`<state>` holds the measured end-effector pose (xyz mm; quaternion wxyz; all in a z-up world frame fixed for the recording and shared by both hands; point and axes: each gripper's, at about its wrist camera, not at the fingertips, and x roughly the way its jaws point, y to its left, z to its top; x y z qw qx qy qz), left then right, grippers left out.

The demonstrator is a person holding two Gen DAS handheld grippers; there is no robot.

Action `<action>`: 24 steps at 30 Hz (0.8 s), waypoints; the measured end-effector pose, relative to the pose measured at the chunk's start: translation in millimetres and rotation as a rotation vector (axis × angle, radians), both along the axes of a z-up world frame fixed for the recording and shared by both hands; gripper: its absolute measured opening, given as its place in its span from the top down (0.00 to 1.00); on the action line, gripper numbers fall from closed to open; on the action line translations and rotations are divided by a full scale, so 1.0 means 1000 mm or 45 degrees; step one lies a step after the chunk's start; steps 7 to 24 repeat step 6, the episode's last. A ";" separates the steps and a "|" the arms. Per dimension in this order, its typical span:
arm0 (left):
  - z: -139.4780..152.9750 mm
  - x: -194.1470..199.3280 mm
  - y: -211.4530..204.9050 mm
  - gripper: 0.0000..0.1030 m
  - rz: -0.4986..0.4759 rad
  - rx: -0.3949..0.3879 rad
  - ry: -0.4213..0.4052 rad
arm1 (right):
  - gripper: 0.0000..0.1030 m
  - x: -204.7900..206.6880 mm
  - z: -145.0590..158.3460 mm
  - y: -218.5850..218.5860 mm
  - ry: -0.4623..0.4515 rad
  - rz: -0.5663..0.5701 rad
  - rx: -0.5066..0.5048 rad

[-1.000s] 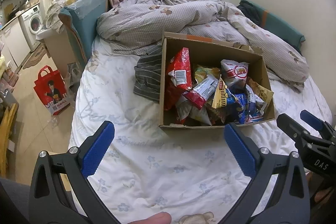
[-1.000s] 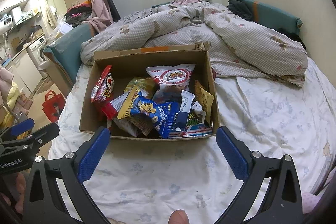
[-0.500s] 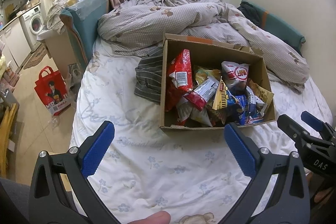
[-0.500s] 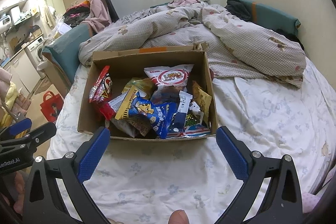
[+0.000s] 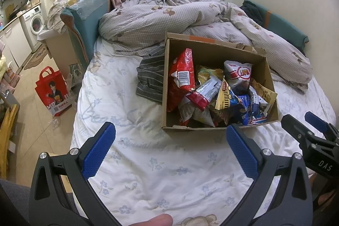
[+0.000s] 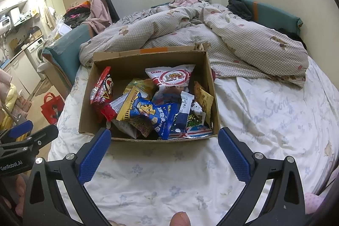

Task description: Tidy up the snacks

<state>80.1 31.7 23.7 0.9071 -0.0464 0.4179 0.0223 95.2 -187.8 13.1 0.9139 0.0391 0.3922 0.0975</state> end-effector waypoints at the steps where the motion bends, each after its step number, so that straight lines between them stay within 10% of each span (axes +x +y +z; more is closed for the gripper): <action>1: 0.000 0.000 0.001 0.00 -0.004 -0.001 0.000 | 0.00 0.000 0.000 0.000 -0.001 0.001 0.000; 24: -0.002 -0.001 -0.003 0.00 -0.004 -0.007 0.001 | 0.00 -0.002 0.001 0.002 -0.006 0.005 0.002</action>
